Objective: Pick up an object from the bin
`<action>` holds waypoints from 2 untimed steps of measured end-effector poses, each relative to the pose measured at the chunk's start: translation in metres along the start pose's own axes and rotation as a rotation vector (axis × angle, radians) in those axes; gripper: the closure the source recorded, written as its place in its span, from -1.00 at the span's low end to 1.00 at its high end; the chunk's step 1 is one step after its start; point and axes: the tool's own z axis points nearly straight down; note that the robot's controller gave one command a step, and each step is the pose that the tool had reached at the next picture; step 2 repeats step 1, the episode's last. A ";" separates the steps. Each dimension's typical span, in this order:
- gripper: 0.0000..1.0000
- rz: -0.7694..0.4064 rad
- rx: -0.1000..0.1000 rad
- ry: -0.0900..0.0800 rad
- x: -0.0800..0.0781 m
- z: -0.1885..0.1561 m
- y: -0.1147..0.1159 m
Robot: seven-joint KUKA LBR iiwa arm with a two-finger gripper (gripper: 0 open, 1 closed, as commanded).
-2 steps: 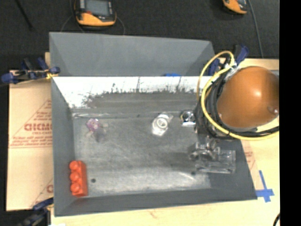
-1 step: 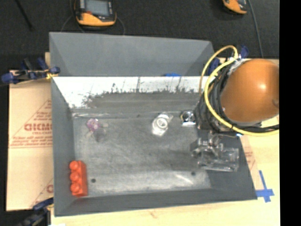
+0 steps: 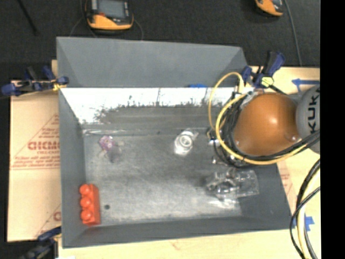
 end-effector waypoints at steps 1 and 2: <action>1.00 -0.037 0.011 0.004 -0.011 -0.119 0.002; 1.00 -0.037 0.011 0.004 -0.011 -0.119 0.002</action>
Offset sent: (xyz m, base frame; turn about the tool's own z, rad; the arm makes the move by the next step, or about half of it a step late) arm -0.0017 0.0104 0.1151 -0.0395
